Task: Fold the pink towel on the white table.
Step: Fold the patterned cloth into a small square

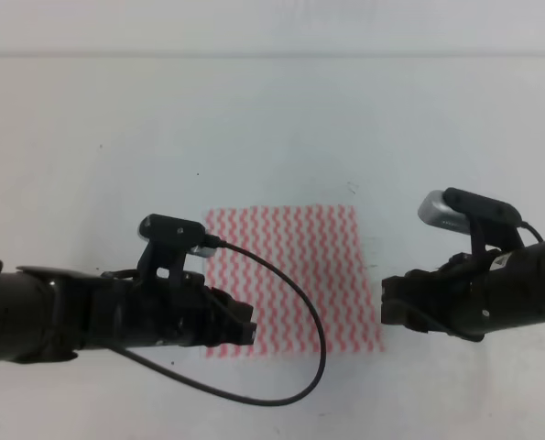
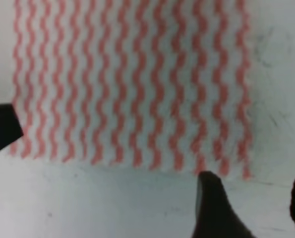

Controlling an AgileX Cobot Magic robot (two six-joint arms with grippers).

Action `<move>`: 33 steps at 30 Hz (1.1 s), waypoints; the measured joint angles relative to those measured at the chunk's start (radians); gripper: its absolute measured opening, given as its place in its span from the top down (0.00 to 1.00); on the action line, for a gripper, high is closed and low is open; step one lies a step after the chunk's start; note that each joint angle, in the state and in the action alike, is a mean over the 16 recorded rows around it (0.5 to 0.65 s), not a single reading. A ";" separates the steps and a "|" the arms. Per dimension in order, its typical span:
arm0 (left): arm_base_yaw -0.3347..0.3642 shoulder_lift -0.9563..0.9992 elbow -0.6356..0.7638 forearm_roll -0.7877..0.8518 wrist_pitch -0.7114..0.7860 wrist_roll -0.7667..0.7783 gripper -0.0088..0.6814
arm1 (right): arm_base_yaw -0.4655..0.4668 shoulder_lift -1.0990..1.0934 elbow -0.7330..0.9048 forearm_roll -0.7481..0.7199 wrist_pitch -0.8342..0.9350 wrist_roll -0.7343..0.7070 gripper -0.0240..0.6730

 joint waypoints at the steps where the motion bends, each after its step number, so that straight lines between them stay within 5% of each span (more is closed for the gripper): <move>1: 0.000 0.005 -0.001 0.000 -0.002 0.001 0.99 | -0.004 0.008 0.000 0.005 -0.003 0.005 0.51; 22: 0.001 0.016 -0.007 0.008 0.029 0.037 0.99 | -0.021 0.100 -0.001 0.069 -0.010 0.013 0.51; 33: 0.001 -0.013 -0.006 0.171 0.027 -0.120 0.99 | -0.021 0.098 -0.001 0.074 0.005 0.009 0.51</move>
